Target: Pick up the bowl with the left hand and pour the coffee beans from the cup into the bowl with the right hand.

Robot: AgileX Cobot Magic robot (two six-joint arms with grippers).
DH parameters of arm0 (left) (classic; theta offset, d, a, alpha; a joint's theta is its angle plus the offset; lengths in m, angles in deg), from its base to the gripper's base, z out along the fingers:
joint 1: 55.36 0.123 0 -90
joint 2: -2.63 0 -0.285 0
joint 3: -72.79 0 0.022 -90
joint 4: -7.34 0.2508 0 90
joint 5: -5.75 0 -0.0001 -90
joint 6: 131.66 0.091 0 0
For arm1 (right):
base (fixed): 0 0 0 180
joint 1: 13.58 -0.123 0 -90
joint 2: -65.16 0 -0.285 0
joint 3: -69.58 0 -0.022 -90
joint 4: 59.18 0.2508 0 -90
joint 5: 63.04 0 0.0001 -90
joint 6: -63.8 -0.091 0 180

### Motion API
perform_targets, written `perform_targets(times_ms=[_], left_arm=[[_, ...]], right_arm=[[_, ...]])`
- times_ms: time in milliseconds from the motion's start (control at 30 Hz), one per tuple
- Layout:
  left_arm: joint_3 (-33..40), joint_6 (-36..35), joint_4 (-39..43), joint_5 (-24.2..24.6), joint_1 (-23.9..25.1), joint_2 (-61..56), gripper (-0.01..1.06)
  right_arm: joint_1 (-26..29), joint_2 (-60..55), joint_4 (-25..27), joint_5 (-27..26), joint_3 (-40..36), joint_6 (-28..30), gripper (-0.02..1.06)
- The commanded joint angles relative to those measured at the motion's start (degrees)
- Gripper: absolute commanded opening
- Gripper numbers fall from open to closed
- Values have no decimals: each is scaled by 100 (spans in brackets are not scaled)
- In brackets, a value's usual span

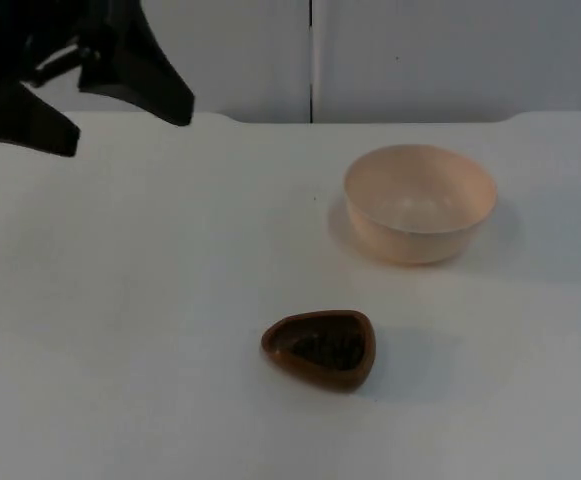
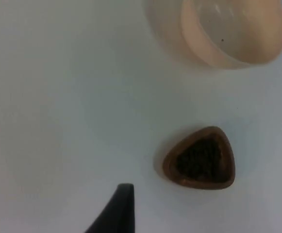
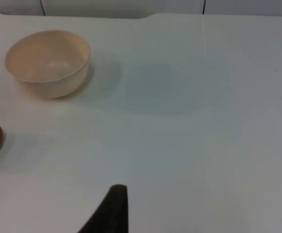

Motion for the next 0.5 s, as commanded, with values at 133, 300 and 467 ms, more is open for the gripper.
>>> perform_targets(times_ms=[133, 300, 467], left_arm=[[-923, -339, -13, -96, -323, 967, 102], [-1525, -493, -25, -67, -326, 1597, 102], [-2043, -721, -25, -67, -386, 2089, 102]], right_arm=[[33, 20, 11, -34, -13, -14, 105], [33, 20, 11, -34, -13, -14, 105], [33, 20, 11, -34, -13, -14, 105]])
